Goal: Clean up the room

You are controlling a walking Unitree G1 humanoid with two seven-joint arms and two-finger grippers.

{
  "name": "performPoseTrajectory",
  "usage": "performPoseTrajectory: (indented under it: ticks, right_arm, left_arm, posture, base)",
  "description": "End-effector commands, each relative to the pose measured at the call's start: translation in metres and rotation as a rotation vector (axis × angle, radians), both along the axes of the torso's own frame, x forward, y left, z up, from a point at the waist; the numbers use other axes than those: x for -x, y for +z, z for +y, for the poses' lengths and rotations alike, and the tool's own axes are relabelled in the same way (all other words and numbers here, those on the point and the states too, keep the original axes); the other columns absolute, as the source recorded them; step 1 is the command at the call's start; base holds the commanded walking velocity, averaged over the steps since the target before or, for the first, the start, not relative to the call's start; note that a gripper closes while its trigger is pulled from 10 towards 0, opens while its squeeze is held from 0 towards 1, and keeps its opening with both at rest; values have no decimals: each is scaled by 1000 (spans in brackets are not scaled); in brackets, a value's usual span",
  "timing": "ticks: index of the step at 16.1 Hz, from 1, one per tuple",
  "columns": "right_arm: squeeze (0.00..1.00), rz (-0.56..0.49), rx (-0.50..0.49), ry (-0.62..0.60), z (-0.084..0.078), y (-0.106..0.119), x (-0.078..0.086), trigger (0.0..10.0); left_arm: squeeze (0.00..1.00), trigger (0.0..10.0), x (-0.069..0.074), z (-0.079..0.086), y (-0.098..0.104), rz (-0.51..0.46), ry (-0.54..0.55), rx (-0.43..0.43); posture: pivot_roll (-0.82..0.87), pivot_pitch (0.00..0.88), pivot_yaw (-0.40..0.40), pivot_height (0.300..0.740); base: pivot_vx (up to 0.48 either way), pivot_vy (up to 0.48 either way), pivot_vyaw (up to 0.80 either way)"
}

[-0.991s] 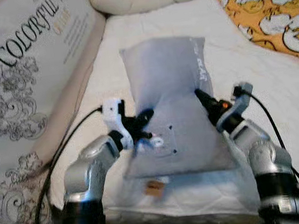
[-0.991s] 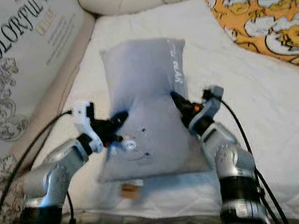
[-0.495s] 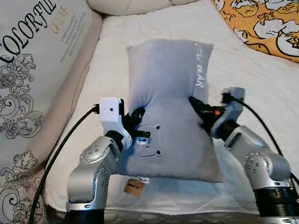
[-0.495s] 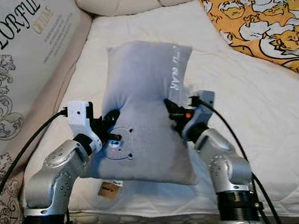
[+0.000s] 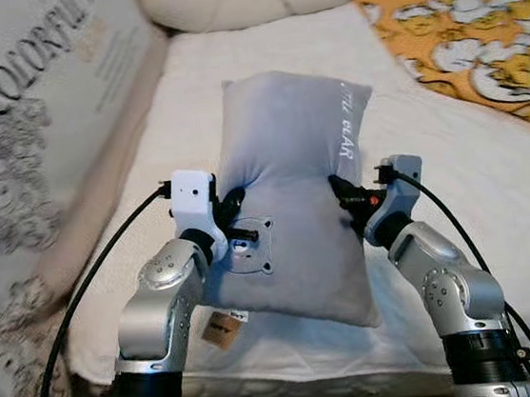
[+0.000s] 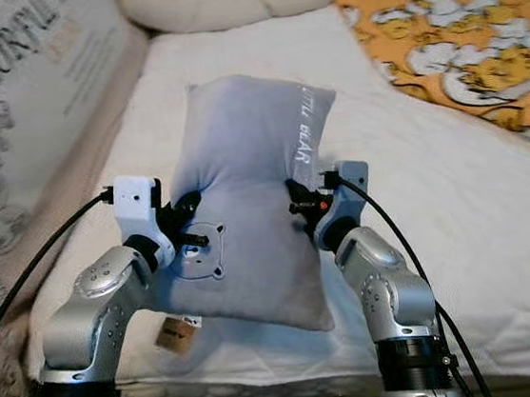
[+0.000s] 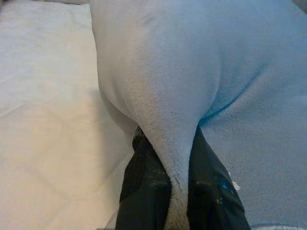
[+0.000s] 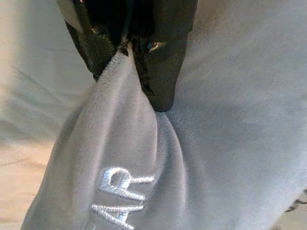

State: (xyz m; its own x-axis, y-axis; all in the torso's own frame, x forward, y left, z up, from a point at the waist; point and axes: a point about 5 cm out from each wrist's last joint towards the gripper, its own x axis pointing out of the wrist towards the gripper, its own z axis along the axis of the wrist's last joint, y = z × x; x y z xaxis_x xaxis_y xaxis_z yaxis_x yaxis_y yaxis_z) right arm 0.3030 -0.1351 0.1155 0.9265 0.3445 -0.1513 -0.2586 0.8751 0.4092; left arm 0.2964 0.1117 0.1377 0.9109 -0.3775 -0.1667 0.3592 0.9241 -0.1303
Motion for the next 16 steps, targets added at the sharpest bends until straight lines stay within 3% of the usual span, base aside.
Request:
performPoseTrajectory:
  ticks: [1,12,16]
  right_arm:
    - [0,-18,4,-21,2,6,-4,10000]
    - [0,26,-3,-75,-1,1,-10,10000]
    - [0,43,-17,-100,-5,-2,-11,10000]
  left_arm:
    - [0,10000,-1,10,7,-33,62,-22]
    - [0,10000,-4,15,9,-32,104,-53]
    - [0,10000,-5,16,10,-34,118,-56]
  posture:
    - [20,0,38,740]
    - [39,0,25,740]
    - [42,0,28,740]
  base:
    - [0,368,0]
    - [0,369,0]
    - [0,0,0]
